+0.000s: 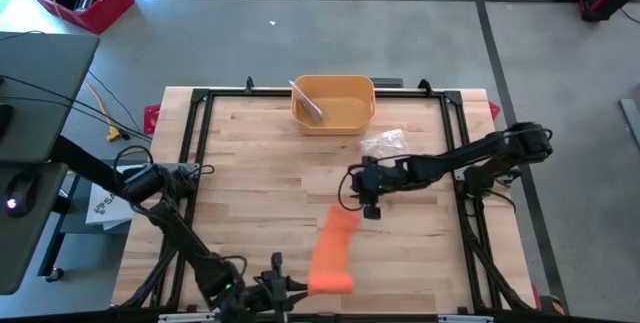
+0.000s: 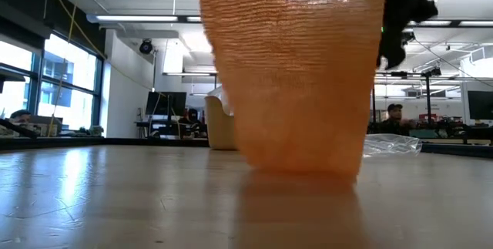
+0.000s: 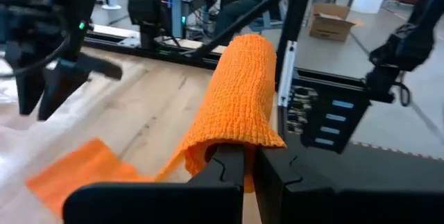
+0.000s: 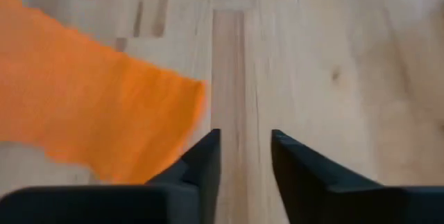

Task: Roll bandage
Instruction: Roll the orange bandage

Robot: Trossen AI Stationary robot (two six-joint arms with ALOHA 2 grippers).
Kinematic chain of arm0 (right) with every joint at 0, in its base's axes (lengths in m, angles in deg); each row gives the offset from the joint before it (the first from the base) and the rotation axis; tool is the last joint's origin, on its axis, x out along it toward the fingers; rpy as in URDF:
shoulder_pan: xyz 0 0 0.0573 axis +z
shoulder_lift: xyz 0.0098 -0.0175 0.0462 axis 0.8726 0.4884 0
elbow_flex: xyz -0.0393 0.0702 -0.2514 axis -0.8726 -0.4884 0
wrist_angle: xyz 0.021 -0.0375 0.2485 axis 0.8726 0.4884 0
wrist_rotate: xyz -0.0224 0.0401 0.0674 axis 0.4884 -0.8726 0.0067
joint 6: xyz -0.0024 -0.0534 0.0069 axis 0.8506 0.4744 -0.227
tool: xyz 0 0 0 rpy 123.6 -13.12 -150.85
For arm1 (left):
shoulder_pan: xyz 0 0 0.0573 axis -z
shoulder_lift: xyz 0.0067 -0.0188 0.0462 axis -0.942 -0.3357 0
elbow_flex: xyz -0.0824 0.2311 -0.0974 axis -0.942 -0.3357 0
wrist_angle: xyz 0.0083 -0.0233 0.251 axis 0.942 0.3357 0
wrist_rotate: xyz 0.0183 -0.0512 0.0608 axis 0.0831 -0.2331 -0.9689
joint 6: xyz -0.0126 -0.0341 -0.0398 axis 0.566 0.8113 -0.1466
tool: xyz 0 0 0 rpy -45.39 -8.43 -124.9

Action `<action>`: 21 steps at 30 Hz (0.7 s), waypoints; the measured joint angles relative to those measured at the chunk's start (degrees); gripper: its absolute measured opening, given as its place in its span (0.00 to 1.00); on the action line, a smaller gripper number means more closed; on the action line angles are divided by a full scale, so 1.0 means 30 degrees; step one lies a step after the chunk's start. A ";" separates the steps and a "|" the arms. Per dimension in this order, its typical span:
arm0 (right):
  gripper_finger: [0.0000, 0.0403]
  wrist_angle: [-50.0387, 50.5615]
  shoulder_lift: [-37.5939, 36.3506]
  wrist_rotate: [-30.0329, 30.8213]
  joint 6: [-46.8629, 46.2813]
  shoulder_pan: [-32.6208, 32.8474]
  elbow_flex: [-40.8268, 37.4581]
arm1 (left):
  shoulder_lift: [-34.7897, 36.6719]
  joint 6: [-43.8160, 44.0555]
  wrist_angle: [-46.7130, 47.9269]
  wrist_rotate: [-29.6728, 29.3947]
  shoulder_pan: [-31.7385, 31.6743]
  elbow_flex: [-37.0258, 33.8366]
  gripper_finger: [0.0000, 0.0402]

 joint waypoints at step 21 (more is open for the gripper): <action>0.35 -1.0463 -0.2831 0.9122 0.0469 1.3678 -0.2110 | 0.0044 -0.2484 -0.0167 -0.1482 -0.0132 0.0000 0.01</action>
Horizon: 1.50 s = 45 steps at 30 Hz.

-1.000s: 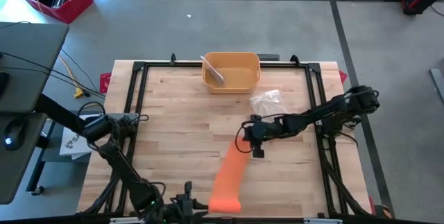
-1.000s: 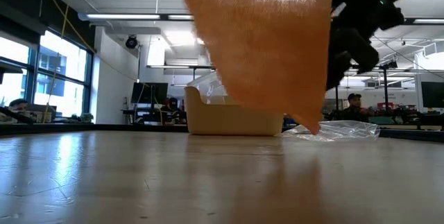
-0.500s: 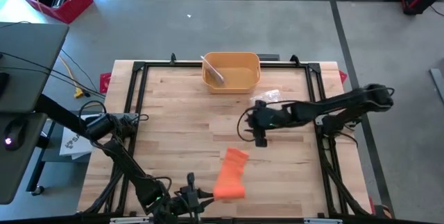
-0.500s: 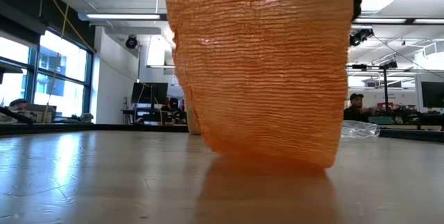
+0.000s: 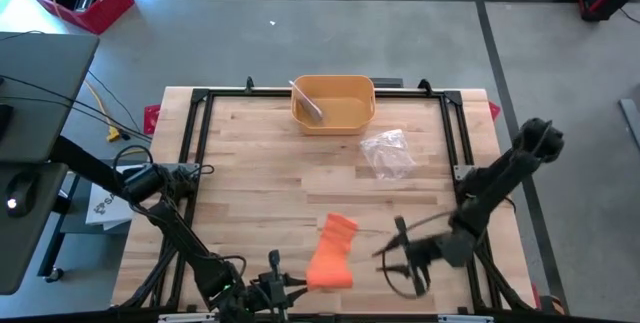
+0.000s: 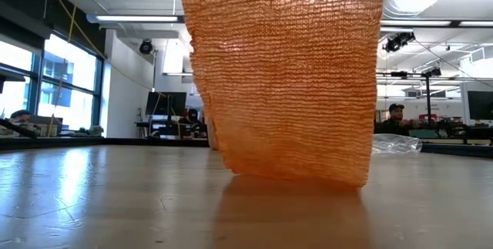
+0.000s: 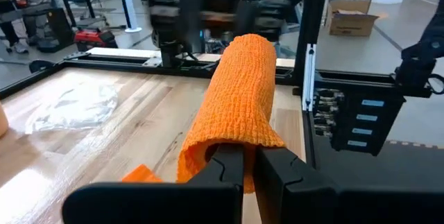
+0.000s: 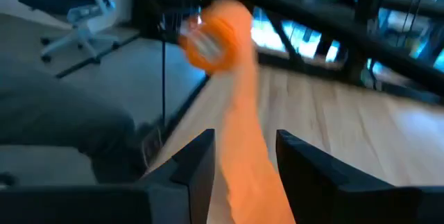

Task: Roll bandage
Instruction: Roll the orange bandage

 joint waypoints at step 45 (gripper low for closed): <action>0.50 -0.2571 0.6839 0.4590 -0.0437 0.0740 0.5912 | 0.0029 -0.0124 -0.0398 0.0766 -0.0593 -0.0014 0.01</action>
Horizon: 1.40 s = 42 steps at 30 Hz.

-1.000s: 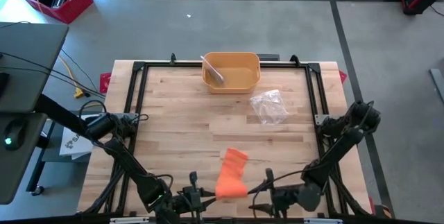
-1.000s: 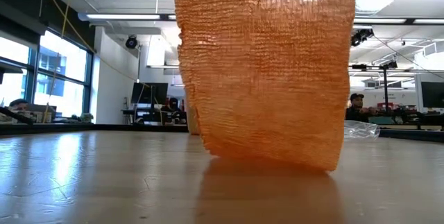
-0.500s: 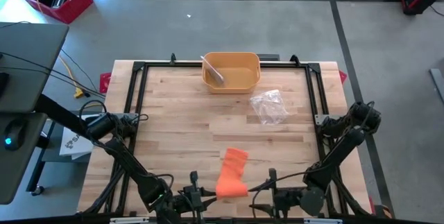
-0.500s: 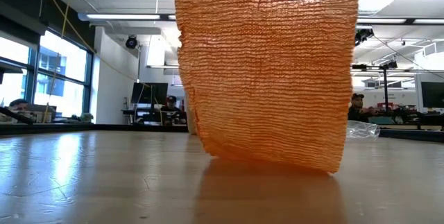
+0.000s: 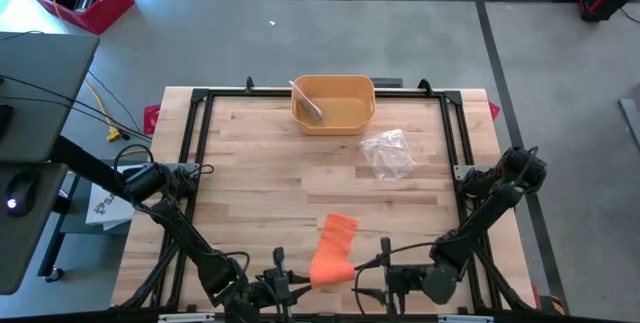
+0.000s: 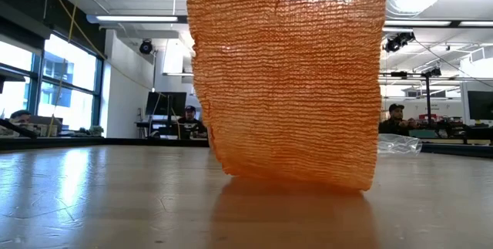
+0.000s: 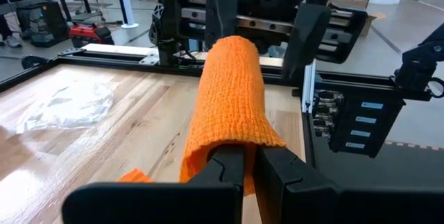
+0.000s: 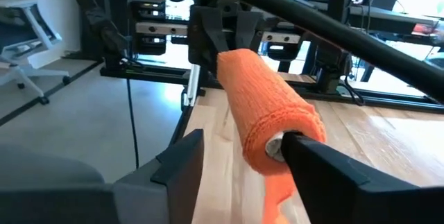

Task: Roll bandage
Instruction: Roll the orange bandage

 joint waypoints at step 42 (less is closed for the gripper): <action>0.00 0.3204 -0.2306 0.1736 0.0626 0.0827 -0.0211 | 0.0619 -0.1915 0.0147 -0.1365 0.0623 0.0000 0.35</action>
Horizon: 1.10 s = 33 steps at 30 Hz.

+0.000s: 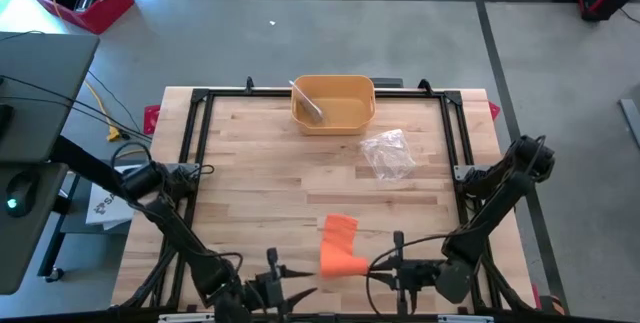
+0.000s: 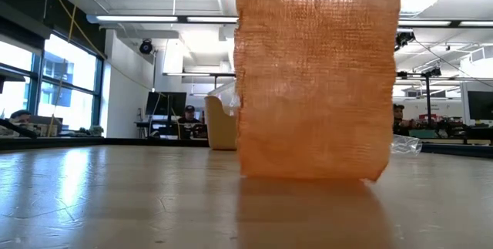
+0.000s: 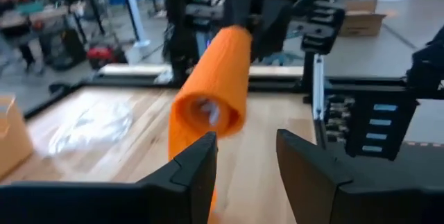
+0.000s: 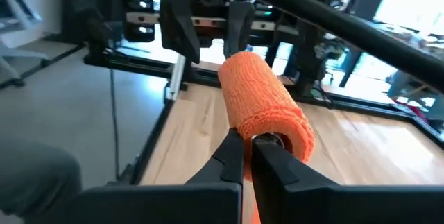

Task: Roll bandage
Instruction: Roll the orange bandage

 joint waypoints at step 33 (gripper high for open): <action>0.00 0.0325 -0.1104 -0.2536 -0.0065 -0.0780 -0.0007 | -0.1901 -0.6950 -0.8965 -0.0536 -0.0807 0.0000 0.33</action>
